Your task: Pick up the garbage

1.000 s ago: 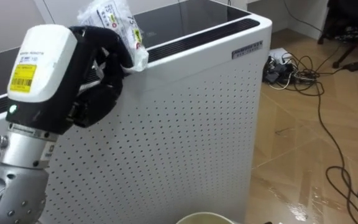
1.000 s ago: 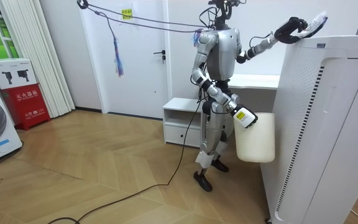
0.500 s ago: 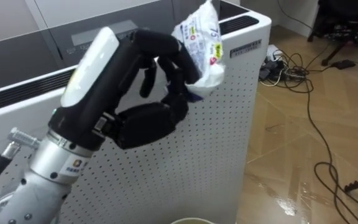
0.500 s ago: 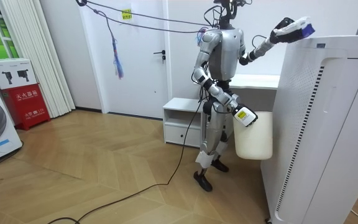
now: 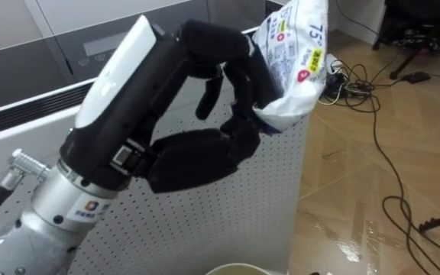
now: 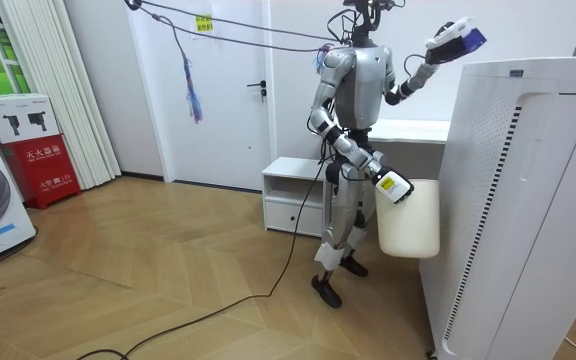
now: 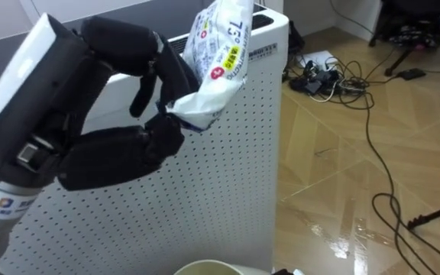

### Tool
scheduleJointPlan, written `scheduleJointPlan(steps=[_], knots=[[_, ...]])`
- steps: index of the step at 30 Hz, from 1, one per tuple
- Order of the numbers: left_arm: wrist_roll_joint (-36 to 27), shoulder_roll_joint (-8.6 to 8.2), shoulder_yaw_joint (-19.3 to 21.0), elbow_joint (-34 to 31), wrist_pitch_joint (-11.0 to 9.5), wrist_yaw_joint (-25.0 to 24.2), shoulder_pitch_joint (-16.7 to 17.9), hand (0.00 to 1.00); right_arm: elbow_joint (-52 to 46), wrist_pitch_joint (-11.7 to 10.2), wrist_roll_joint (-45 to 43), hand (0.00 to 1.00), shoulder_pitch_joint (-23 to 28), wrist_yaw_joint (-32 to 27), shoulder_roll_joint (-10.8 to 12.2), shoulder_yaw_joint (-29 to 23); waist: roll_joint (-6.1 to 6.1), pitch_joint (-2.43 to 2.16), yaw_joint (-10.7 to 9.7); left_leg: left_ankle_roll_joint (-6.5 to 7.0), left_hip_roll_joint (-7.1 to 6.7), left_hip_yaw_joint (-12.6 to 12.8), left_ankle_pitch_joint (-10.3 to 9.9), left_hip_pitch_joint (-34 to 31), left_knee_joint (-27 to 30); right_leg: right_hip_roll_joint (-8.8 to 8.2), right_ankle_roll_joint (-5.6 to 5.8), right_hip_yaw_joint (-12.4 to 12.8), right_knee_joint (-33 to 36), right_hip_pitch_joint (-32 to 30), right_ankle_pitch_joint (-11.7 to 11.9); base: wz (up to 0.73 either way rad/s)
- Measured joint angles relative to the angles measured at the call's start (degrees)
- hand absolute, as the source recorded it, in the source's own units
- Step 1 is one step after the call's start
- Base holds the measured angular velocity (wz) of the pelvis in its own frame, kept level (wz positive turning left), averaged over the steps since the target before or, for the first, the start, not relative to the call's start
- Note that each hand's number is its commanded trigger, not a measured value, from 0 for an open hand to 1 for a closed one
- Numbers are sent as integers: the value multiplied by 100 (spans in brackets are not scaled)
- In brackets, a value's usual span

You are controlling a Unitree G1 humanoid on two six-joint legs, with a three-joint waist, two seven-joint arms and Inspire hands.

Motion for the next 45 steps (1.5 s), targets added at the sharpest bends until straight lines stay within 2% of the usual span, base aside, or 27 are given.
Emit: scheduleJointPlan(steps=[3, 7, 10, 15, 16, 23, 27, 32, 37, 41, 45], knots=[[2, -19, 3, 61, -1, -83, 39, 100, 1, 0, -1, 100, -55, -79, 50, -2, -41, 47, 10, 0, 2, 44, 0, -39, 1, 2, -15, 29, 50, -81, -12, -7], [-2, -99, -60, 356, 0, -179, 198, 100, 143, -2, 4, 100, -290, -138, 113, -13, -42, 52, -33, 0, 7, 34, 0, -291, 103, -20, -18, 27, 124, -313, -11, 0], [17, -197, -292, 941, 17, -311, 254, 100, 421, -2, -4, 100, -615, -173, 121, -5, -38, 49, -53, 1, 7, 9, 1, -442, 146, -34, -18, 7, 192, -466, -11, 3], [10, -225, -680, 1661, 95, -483, 575, 100, 1005, -37, 6, 100, -1031, -273, 120, 66, -40, 53, -41, 10, 1, -46, 7, -707, 229, -78, -20, -78, 304, -717, -13, 7], [10, -228, -797, 1822, 130, -581, 607, 100, 1093, -37, 36, 100, -1077, -320, 110, 65, -44, 55, -63, 11, -11, -131, 8, -831, 297, -95, -21, -152, 311, -786, -13, 26], [12, -283, -1463, 3059, 289, -815, 713, 100, 1409, -69, 267, 100, -1407, -488, 145, 229, -136, 91, -153, 24, -27, -180, 24, -1151, 411, -124, -24, -174, 475, -1096, -18, 5], [15, -389, -1677, 3350, 470, -1054, 777, 100, 1609, -70, 420, 100, -1574, -517, 151, 327, -193, 113, -176, 39, -55, -219, 34, -1381, 512, -174, -42, -191, 592, -1310, -35, 4], [16, -426, -1682, 3477, 476, -1330, 970, 100, 1609, -70, 433, 100, -1572, -487, 130, 454, -256, 113, -173, 57, -90, -238, 59, -1447, 526, -218, -35, -194, 671, -1385, -49, 4], [177, -444, -1663, 3769, 489, -1502, 993, 100, 1623, -70, 408, 100, -1606, -413, 129, 453, -277, 112, -163, 56, -87, -249, 58, -1529, 677, -210, -48, -198, 690, -1388, -59, 6], [551, -441, -1664, 3953, 701, -1669, 1001, 100, 1666, -70, 406, 100, -1608, -376, 128, 452, -278, 112, -179, 55, -84, -285, 58, -1593, 759, -208, -53, -222, 710, -1396, -59, 5], [580, -431, -1664, 3952, 707, -1731, 1002, 100, 1737, -70, 405, 100, -1617, -376, 130, 452, -276, 111, -153, 55, -83, -288, 57, -1662, 784, -209, -61, -238, 742, -1470, -54, 2]])
